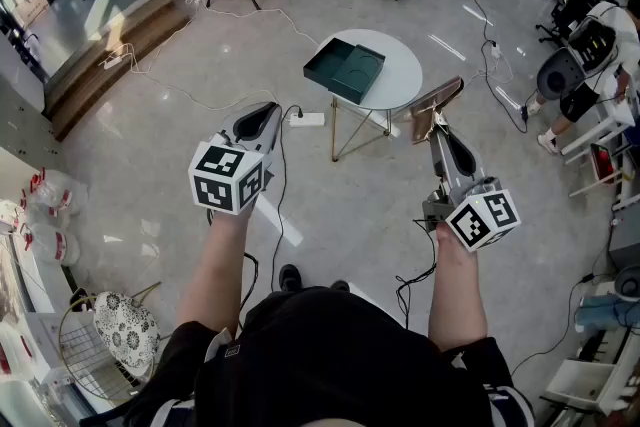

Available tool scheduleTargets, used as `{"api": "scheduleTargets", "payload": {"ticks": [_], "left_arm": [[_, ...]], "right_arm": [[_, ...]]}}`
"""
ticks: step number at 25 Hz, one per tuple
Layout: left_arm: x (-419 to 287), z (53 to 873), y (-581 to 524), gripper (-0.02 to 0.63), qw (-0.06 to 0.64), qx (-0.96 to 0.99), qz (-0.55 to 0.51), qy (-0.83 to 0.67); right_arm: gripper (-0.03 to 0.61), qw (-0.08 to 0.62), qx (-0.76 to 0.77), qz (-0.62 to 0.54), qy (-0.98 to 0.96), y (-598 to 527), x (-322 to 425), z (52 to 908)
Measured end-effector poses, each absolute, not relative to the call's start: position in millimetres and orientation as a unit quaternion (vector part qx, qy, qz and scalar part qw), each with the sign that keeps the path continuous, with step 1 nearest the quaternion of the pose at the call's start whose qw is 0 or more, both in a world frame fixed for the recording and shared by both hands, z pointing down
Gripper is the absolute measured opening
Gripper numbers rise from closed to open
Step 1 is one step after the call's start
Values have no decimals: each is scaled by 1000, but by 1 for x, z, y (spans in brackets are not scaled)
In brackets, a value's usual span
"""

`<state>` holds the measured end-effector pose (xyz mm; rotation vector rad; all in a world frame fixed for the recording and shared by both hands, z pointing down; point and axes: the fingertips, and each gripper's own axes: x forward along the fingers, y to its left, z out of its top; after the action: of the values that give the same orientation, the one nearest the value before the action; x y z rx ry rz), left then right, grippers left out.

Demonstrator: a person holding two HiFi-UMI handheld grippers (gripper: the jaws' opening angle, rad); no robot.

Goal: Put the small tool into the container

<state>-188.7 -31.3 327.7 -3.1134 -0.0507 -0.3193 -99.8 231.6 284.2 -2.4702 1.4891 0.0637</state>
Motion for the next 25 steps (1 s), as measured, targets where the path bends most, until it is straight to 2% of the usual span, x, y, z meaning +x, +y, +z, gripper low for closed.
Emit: {"api": "scheduleTargets", "payload": {"ticks": [11, 16, 25], "left_arm": [[-184, 327, -12, 23, 8, -994, -100, -31], [-182, 326, 13, 22, 13, -994, -99, -38], [-186, 337, 53, 21, 17, -992, -111, -50]], "right_arm": [[25, 134, -852, 30, 506, 242, -102, 281], [28, 101, -870, 43, 481, 271, -105, 282], [29, 133, -866, 20, 482, 313, -112, 304]]}}
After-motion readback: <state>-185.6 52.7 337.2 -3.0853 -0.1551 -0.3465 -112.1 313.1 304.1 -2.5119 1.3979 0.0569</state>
